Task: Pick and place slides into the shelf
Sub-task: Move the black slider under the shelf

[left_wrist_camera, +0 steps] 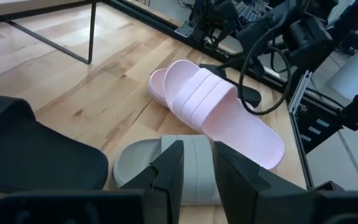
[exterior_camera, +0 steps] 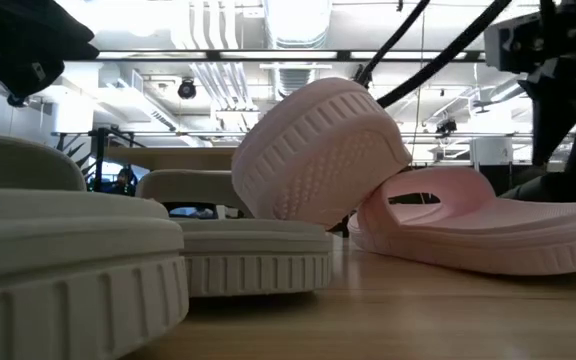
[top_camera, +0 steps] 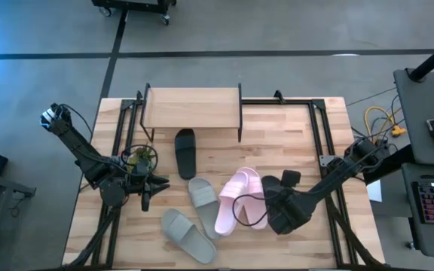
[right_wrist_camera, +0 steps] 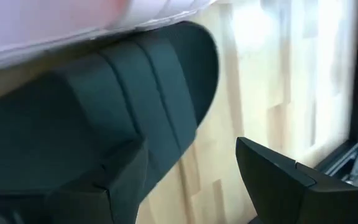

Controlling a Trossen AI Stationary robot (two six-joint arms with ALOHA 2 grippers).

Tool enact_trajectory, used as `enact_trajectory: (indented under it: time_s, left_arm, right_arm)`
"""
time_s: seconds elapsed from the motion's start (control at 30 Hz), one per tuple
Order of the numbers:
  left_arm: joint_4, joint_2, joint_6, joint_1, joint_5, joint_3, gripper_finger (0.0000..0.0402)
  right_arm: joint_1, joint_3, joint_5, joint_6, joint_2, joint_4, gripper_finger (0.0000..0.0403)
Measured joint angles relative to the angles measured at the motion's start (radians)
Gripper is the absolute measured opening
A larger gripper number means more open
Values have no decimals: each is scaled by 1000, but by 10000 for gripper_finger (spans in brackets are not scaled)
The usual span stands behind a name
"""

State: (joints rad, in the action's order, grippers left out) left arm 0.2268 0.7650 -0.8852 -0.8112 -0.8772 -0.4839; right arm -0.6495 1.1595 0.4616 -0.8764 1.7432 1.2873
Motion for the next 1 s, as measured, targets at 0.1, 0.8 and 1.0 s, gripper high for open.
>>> enact_trajectory:
  time_s: [0.1,0.8,1.0]
  left_arm:
    - [-1,0,-7,0,-1,0,72]
    - [0,0,-78,0,-80,0,72]
    - [-1,0,-80,0,-97,0,72]
  right_arm:
    - [2,5,58,15,0,0,238]
    - [9,-32,134,-21,-1,-62,94]
    - [8,-1,116,-59,-1,0,14]
